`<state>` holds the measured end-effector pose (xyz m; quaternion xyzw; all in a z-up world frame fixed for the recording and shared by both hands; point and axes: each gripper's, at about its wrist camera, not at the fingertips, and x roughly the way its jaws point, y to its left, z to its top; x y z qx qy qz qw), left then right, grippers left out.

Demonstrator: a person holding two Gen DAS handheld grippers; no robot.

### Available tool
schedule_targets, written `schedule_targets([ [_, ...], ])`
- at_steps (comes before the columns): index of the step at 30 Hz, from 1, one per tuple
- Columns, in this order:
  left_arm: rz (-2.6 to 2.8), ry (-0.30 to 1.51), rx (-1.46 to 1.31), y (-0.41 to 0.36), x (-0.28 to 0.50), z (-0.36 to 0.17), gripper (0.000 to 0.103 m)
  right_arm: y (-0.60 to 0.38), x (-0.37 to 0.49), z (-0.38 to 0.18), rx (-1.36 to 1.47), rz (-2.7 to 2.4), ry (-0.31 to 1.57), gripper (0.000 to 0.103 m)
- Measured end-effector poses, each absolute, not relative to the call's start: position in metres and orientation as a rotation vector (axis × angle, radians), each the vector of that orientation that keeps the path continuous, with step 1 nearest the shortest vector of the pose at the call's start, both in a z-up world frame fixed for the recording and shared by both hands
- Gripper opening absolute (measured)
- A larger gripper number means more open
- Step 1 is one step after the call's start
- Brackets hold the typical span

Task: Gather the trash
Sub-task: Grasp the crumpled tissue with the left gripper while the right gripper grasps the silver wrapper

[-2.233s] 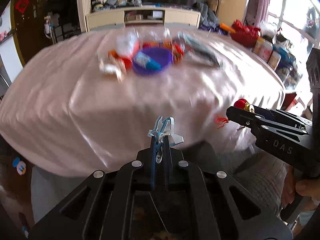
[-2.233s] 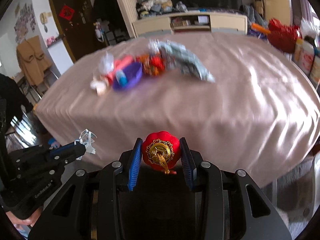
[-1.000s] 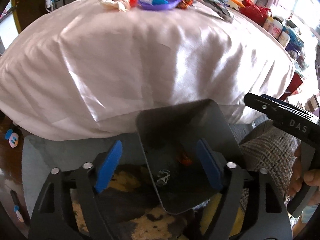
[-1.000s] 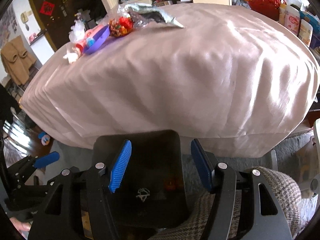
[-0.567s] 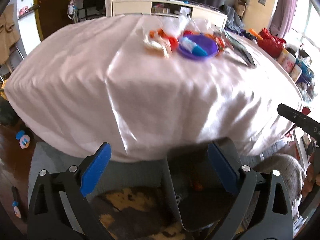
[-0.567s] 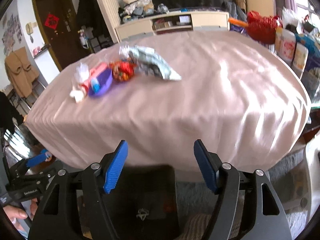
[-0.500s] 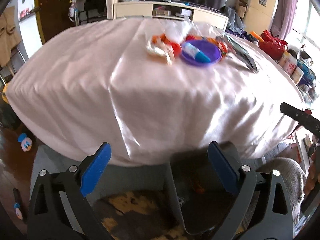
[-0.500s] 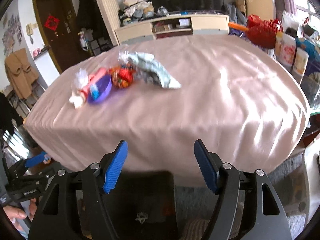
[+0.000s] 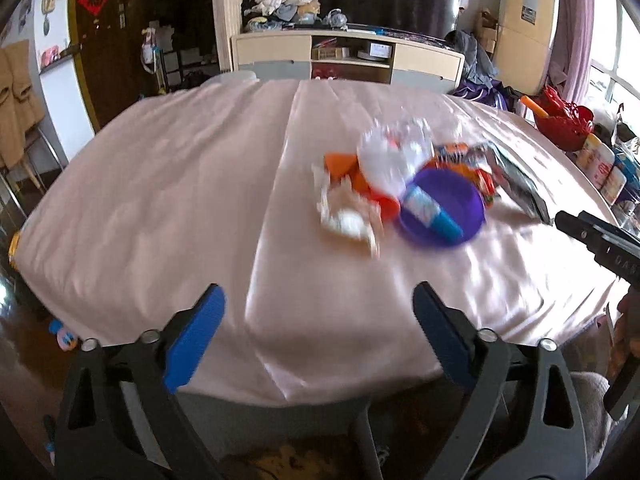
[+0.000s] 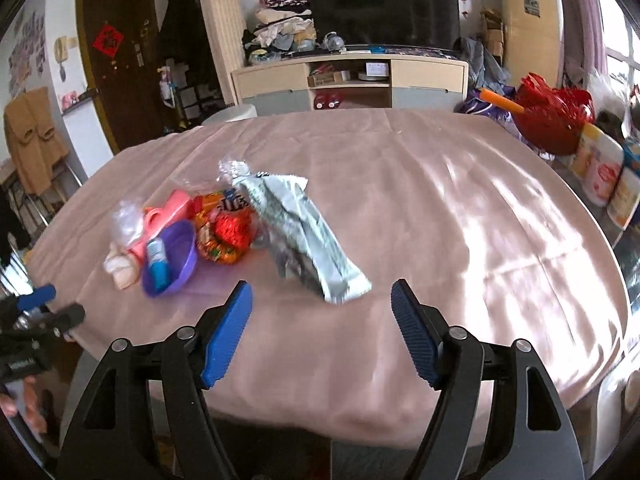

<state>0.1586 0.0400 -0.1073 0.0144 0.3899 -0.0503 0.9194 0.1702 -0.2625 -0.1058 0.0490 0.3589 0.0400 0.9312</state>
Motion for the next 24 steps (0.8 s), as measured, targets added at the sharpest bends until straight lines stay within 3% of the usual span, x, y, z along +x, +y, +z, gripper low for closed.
schedule_targets([
  [8,-0.124,0.804,0.050,0.031,0.195,-0.106,0.068,-0.254,0.200,-0.109,0.064,0.090,0.727,0.077],
  [13,-0.142,0.843,0.058,0.027,0.214,-0.120,0.067,-0.249,0.214,-0.116,0.054,0.102,0.740,0.077],
  [15,-0.149,0.854,0.062,0.026,0.218,-0.125,0.062,-0.247,0.218,-0.122,0.046,0.104,0.754,0.077],
  [17,-0.160,0.863,0.060,0.024,0.220,-0.129,0.050,-0.245,0.219,-0.126,0.042,0.109,0.766,0.077],
  [20,-0.184,0.865,0.061,0.022,0.220,-0.133,0.036,-0.247,0.219,-0.132,0.046,0.111,0.777,0.071],
  [23,-0.200,0.860,0.066,0.018,0.216,-0.134,0.026,-0.252,0.214,-0.134,0.061,0.113,0.779,0.057],
  [24,-0.204,0.859,0.067,0.018,0.215,-0.135,0.023,-0.254,0.213,-0.134,0.060,0.111,0.778,0.046],
])
